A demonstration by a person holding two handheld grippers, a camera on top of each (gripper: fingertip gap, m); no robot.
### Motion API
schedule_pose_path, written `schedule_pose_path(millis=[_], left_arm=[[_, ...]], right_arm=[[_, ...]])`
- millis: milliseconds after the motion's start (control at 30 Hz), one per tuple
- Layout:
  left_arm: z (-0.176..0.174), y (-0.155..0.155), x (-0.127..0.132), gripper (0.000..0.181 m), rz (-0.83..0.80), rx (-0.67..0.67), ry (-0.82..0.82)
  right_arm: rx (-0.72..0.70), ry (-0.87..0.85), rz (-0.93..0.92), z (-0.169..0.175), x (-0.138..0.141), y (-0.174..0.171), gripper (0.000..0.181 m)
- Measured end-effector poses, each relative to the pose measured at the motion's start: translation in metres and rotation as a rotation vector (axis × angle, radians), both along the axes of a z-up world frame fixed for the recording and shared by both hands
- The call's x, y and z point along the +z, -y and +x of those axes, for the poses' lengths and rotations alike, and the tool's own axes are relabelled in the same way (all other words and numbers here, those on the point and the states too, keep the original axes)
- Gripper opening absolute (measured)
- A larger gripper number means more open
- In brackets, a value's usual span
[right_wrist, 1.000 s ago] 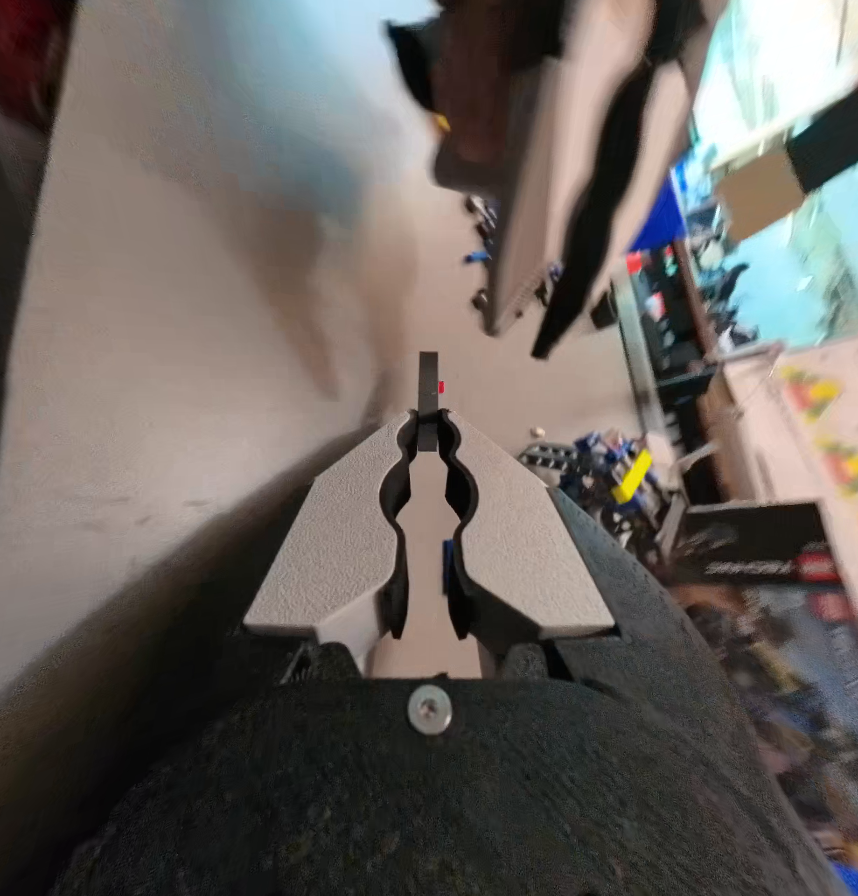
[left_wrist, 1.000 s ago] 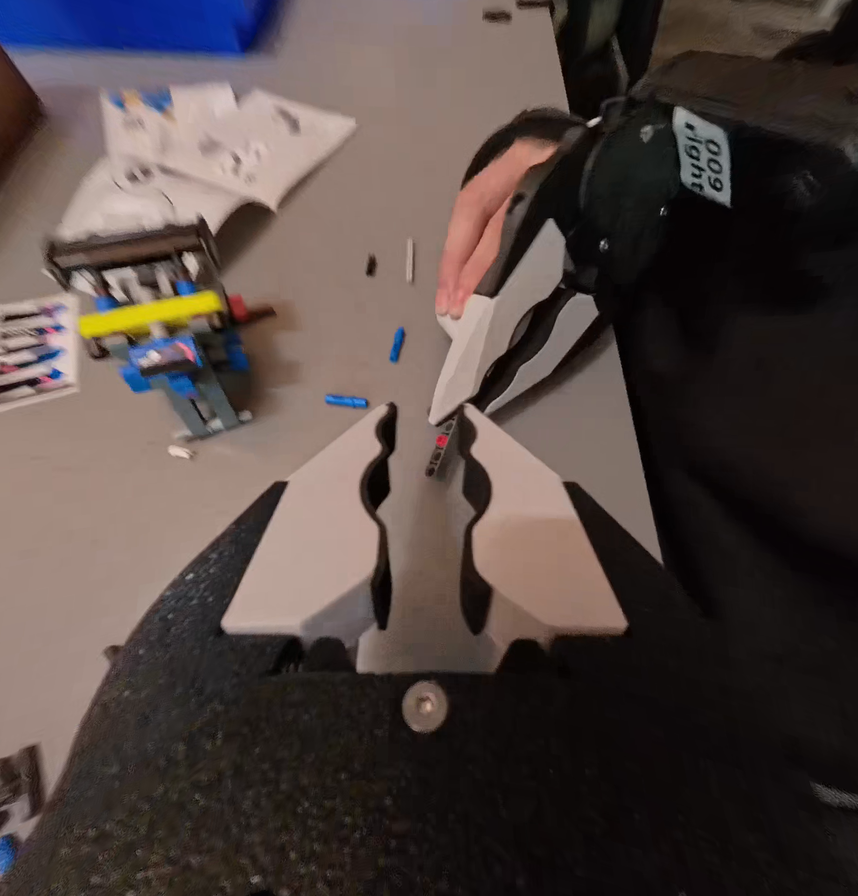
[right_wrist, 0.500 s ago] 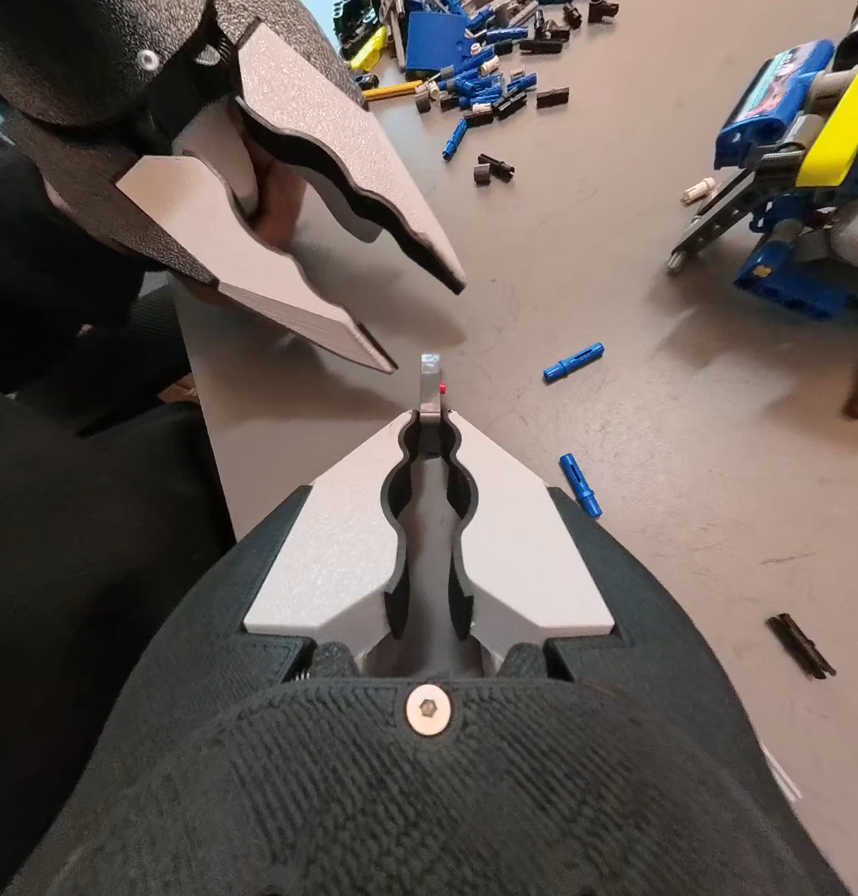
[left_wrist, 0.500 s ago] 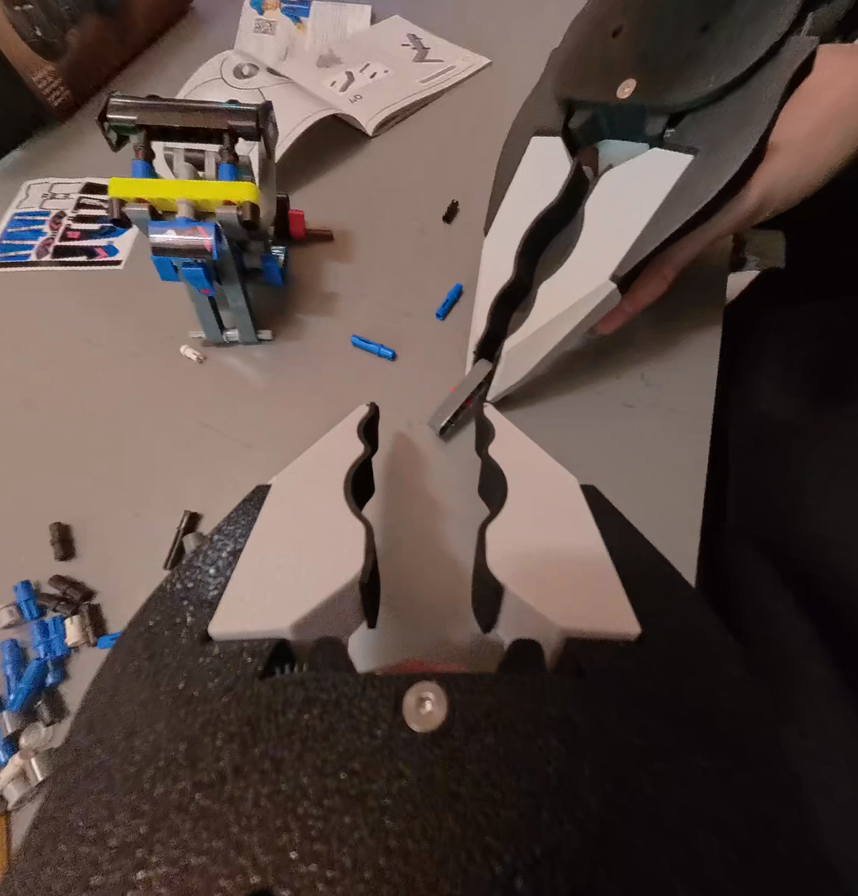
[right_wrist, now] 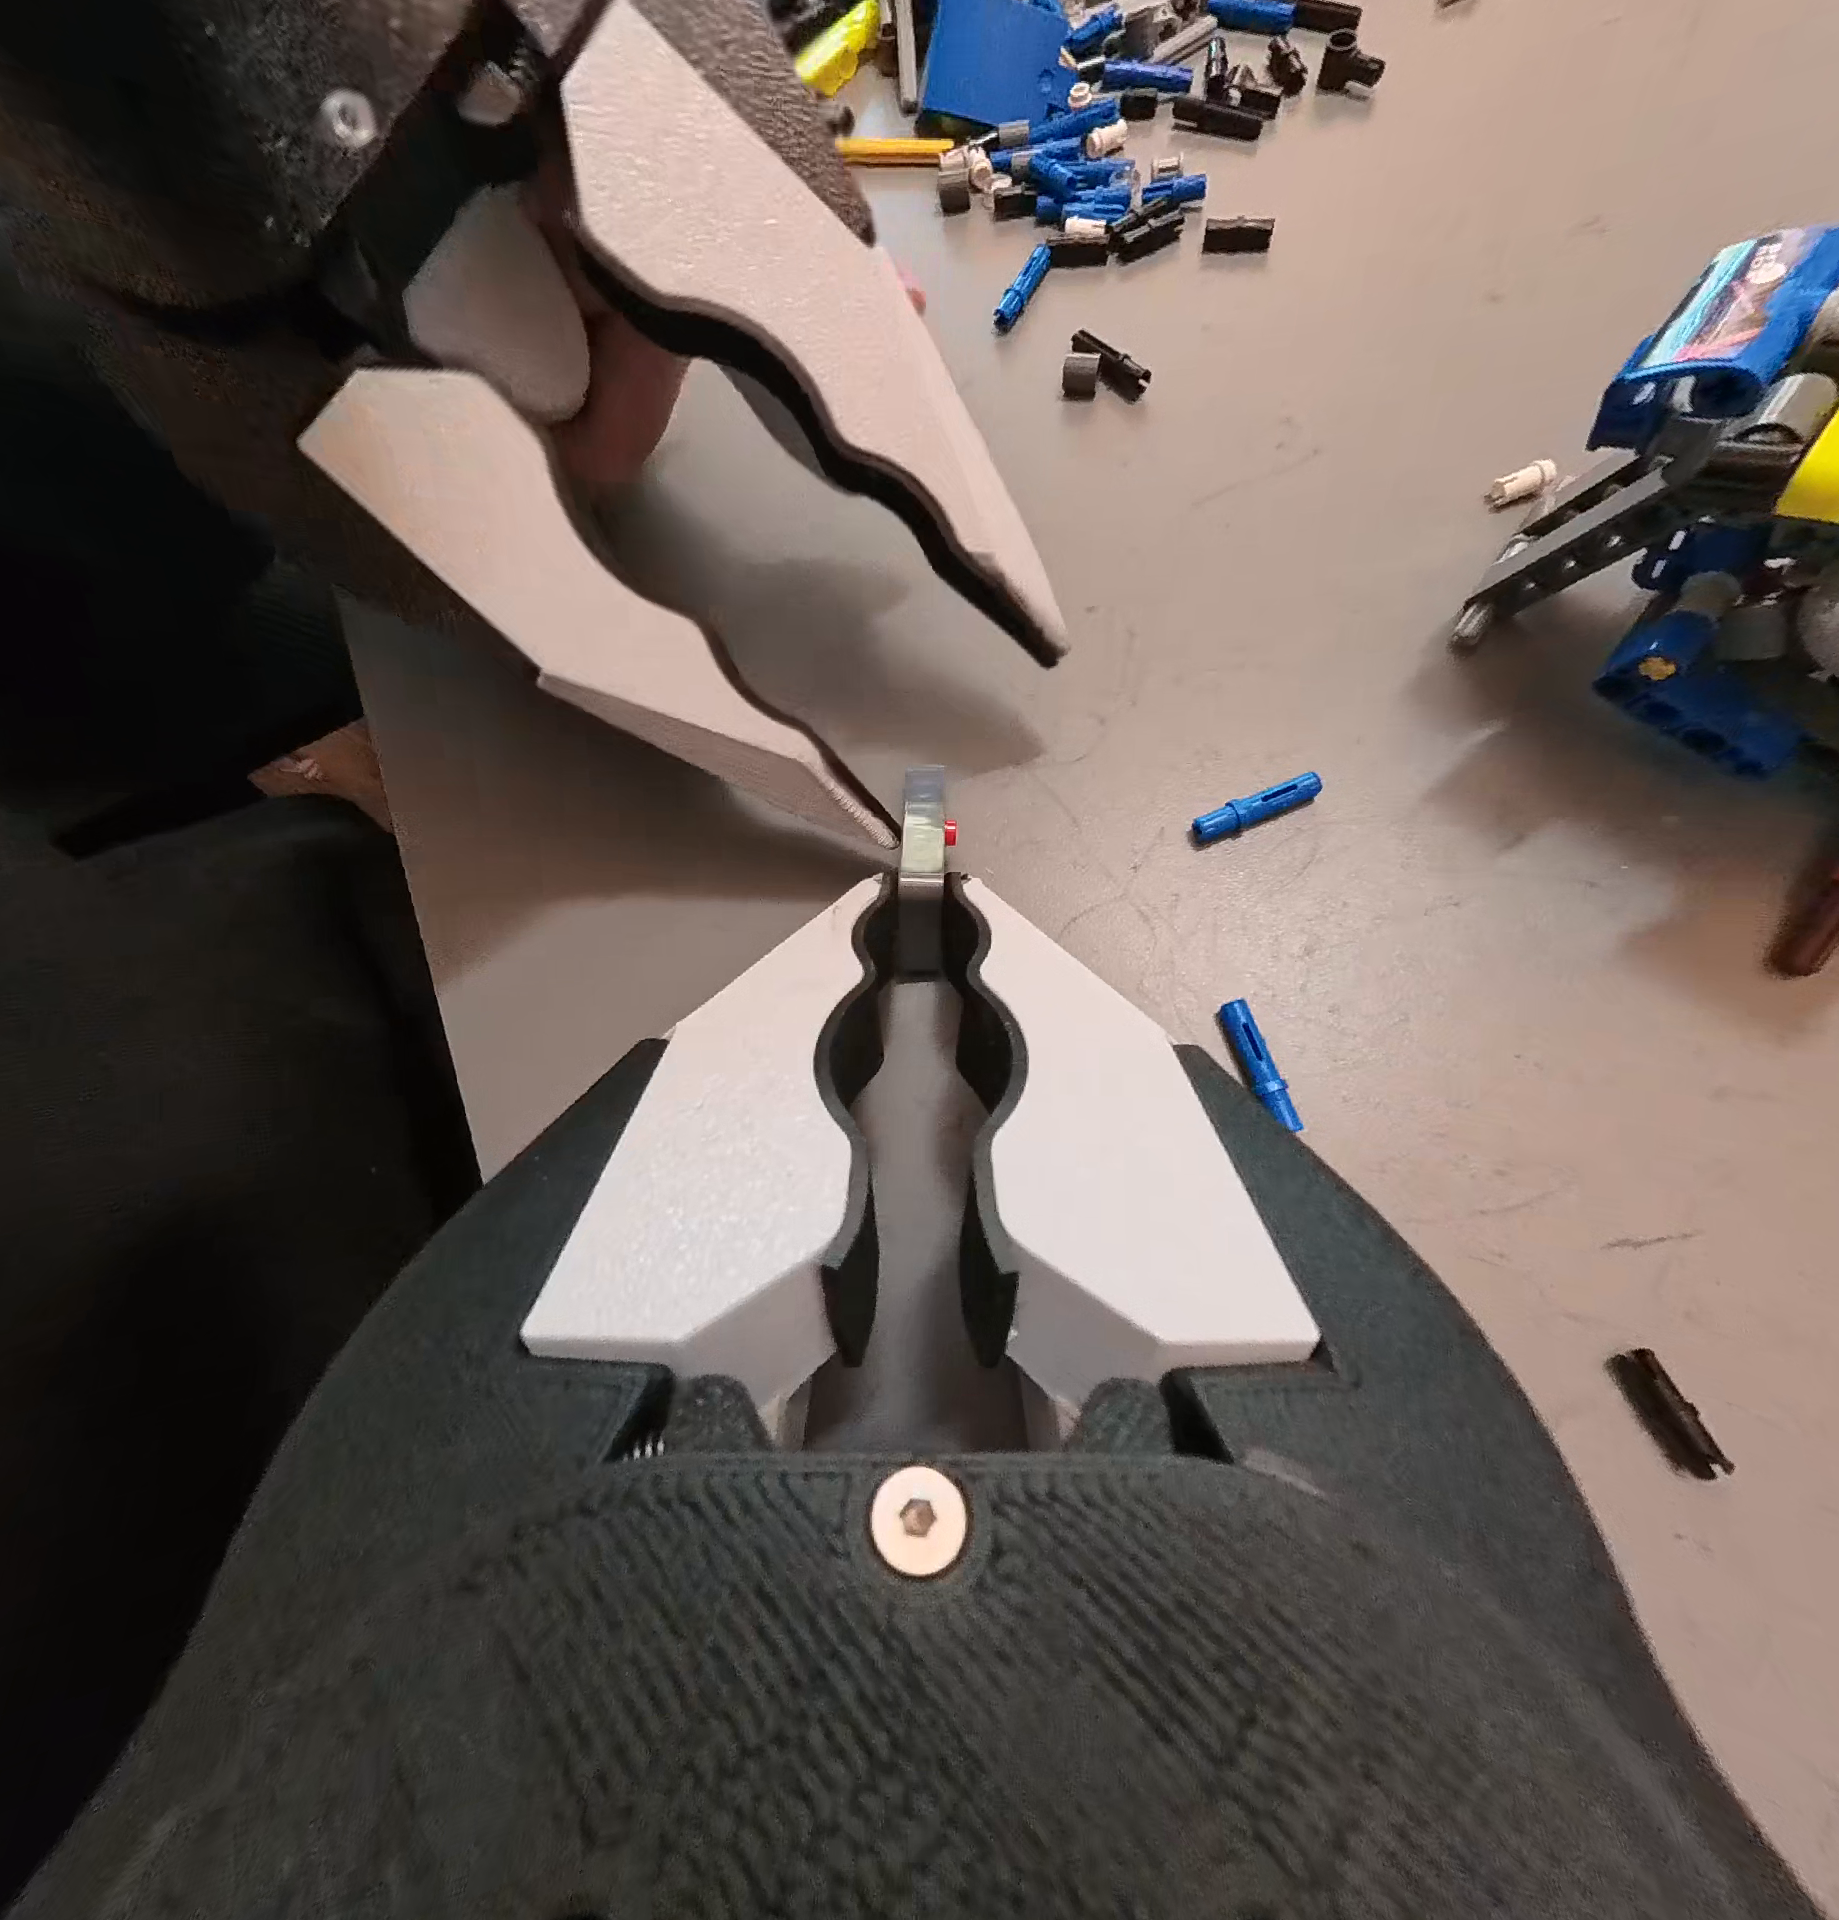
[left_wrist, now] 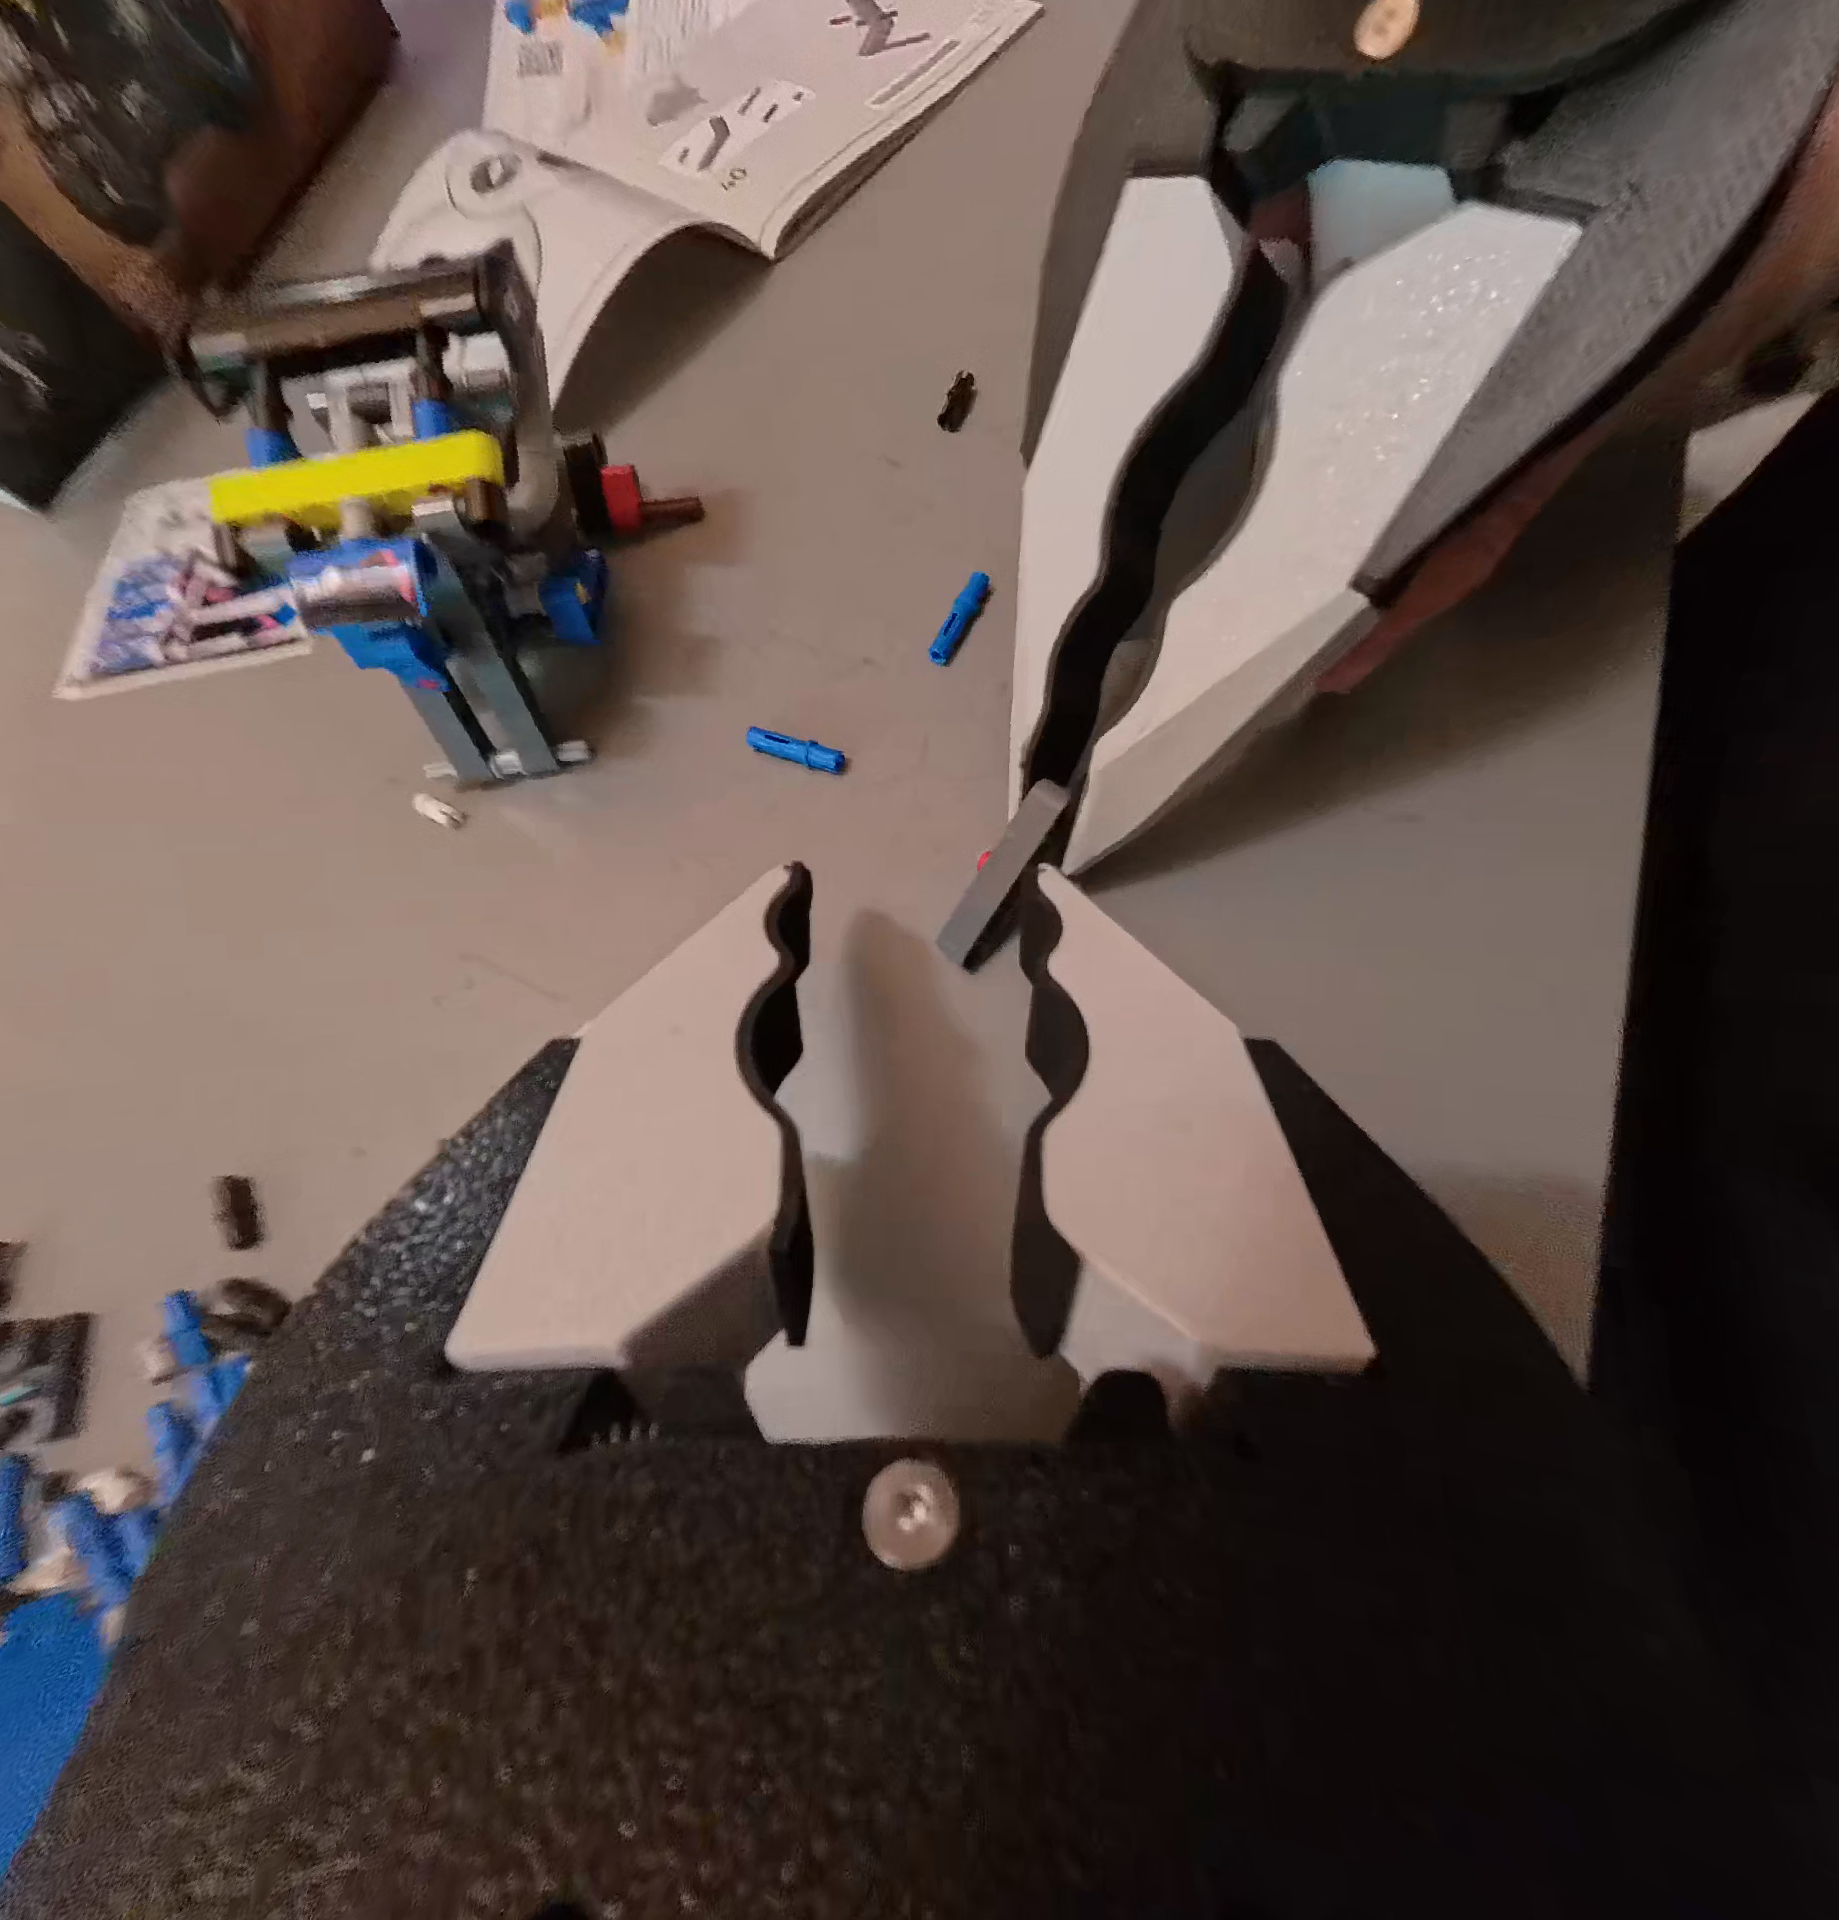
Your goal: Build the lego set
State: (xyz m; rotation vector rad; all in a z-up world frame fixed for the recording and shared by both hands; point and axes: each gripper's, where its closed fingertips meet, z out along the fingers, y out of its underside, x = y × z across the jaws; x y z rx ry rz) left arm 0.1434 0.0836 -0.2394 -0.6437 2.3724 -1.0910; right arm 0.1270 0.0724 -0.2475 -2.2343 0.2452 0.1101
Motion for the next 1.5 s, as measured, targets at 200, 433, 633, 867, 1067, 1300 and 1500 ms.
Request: schedule_pose_path(millis=[200,433,633,867,1067,1300,1500], left_arm=[[0.0,0.0,0.004,0.035,0.15,-0.069,0.254],[0.001,0.004,0.002,0.029,0.164,-0.153,0.256],[0.003,0.006,0.0,0.024,0.124,-0.224,0.216],[0.004,0.002,0.005,0.038,0.108,-0.202,0.242],[0.003,-0.001,0.005,0.038,0.109,-0.197,0.241],[0.005,0.0,0.005,0.04,0.109,-0.181,0.234],[0.01,-0.001,0.004,0.043,0.124,-0.163,0.196]], right_arm=[[0.027,-0.065,0.008,0.0,0.0,0.0,0.007],[0.049,-0.151,0.013,0.0,-0.001,0.0,0.008],[0.043,-0.136,0.009,0.001,-0.001,0.0,0.008],[0.036,-0.165,0.017,0.0,-0.001,-0.001,0.007],[0.036,-0.164,0.016,-0.001,-0.001,-0.001,0.007],[0.042,-0.165,0.015,-0.001,-0.001,-0.002,0.007],[0.045,-0.136,0.004,0.0,-0.002,-0.002,0.008]])
